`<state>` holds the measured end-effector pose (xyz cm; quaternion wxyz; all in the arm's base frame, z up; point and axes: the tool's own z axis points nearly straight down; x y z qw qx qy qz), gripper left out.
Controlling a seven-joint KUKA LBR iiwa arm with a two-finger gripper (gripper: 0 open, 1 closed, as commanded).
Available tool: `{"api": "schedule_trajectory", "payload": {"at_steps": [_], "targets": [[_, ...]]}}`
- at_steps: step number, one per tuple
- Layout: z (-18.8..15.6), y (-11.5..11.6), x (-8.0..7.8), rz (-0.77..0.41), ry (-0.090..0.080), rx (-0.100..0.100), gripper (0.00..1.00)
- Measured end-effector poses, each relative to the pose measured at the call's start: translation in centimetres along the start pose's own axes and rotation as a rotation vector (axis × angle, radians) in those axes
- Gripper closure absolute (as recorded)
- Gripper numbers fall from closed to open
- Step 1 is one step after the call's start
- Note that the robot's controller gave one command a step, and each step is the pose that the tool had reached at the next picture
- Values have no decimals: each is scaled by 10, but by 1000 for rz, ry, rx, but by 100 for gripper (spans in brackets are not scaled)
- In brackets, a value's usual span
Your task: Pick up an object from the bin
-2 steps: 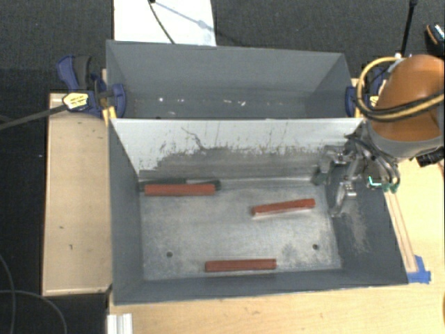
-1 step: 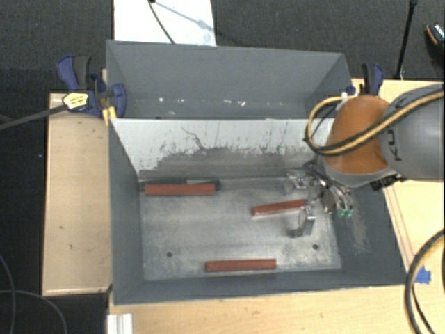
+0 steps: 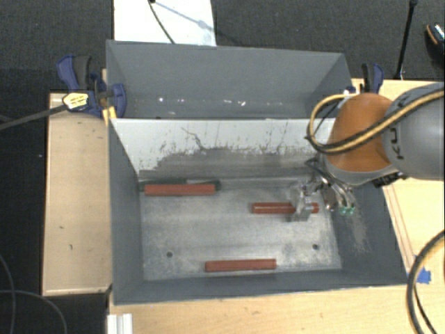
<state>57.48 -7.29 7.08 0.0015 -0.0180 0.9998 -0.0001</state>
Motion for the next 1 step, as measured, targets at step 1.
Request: {"api": "schedule_trajectory", "payload": {"at_steps": [1], "targets": [[-134, 16, -4, -42, -8, 1, 100]]}}
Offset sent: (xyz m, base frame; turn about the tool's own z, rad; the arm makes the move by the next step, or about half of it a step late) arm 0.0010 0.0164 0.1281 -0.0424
